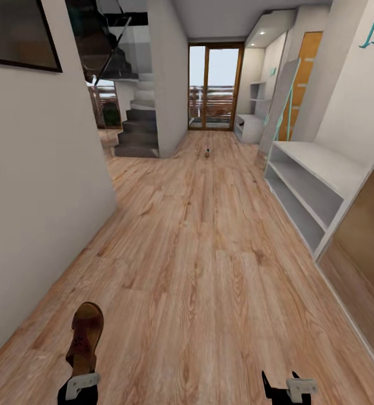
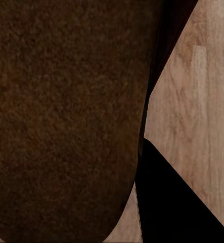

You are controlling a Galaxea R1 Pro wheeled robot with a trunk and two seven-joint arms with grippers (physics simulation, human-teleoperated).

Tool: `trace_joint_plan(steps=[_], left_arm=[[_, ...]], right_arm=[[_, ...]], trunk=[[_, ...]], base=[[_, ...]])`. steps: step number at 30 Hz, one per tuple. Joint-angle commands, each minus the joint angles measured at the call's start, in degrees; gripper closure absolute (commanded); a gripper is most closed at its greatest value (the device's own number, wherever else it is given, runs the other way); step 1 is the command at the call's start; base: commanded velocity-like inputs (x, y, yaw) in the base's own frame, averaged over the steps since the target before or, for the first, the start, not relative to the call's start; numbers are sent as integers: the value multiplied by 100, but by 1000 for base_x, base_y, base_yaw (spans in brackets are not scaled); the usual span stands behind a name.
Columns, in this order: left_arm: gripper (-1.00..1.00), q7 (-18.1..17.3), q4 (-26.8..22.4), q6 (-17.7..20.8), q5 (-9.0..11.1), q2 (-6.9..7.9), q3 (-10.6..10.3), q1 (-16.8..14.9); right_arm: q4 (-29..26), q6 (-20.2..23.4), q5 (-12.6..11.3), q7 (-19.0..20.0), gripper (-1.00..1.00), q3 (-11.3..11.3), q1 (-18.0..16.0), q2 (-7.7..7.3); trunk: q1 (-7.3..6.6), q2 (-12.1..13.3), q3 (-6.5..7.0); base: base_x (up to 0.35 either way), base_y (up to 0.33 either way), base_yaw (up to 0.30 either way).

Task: Pick up the two gym shoes and the two sandals from the corridor floor and place them onto the hallstand (shoe rack) in the corridor, making sure they are on the rack and not on the floor. Arrange them so the two gym shoes are next to each other and the two sandals are next to each other.

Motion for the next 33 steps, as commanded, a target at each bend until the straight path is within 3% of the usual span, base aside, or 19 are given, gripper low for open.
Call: trace_joint_plan(steps=[1,33], left_arm=[[100,-25,2,-23,-58,-4,51,-6],[100,-29,-2,-23,-58,-4,51,-6]], right_arm=[[4,-17,2,58,-100,-48,-3,0],[4,-18,2,56,-100,-35,-2,-1]], trunk=[[2,-2,-5],[2,-2,-5]], base=[[338,0,-1],[337,0,0]])
